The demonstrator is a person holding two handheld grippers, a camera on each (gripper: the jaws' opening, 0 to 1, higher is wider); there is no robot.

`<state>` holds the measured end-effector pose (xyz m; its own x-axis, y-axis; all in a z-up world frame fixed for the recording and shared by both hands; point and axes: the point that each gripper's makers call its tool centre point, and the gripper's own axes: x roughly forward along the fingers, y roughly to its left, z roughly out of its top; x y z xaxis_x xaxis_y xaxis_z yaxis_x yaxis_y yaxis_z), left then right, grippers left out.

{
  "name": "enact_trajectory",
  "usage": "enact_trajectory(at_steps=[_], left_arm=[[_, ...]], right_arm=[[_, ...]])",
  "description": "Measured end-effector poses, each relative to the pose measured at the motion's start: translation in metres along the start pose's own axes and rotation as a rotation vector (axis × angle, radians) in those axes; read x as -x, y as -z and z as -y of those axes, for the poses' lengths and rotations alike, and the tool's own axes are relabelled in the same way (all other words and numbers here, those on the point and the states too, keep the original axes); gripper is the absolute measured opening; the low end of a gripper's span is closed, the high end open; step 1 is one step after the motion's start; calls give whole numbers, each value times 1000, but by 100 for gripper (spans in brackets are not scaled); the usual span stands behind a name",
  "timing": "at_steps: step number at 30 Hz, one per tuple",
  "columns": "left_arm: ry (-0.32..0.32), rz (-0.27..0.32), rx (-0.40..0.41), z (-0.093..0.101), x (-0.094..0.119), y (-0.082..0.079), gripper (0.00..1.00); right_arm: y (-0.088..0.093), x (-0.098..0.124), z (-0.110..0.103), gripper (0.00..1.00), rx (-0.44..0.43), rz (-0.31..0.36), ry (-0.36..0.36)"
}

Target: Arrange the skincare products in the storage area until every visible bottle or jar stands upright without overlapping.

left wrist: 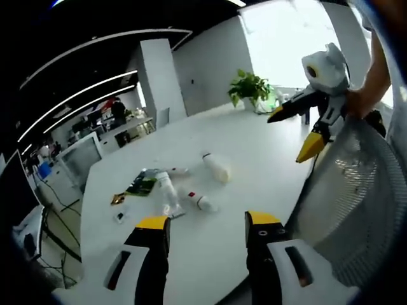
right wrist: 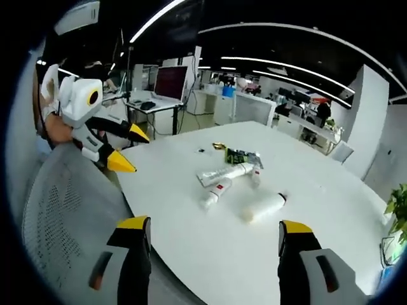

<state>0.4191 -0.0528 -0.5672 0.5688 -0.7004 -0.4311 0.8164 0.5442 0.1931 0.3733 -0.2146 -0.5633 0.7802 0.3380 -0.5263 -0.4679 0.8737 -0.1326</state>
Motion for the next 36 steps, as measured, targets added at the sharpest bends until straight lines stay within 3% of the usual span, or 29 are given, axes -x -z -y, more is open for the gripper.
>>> enact_trajectory(at_steps=[14, 27, 31, 36], left_arm=[[-5, 1, -13, -1, 1, 1, 48], [-13, 30, 26, -5, 3, -5, 49], [-11, 39, 28, -5, 4, -8, 50], [-11, 44, 35, -5, 4, -9, 51]], right_arm=[[-4, 1, 1, 81, -28, 25, 1], [-4, 2, -1, 80, -35, 23, -11], [-13, 3, 5, 78, -60, 40, -8], [-10, 1, 7, 76, -56, 9, 5]])
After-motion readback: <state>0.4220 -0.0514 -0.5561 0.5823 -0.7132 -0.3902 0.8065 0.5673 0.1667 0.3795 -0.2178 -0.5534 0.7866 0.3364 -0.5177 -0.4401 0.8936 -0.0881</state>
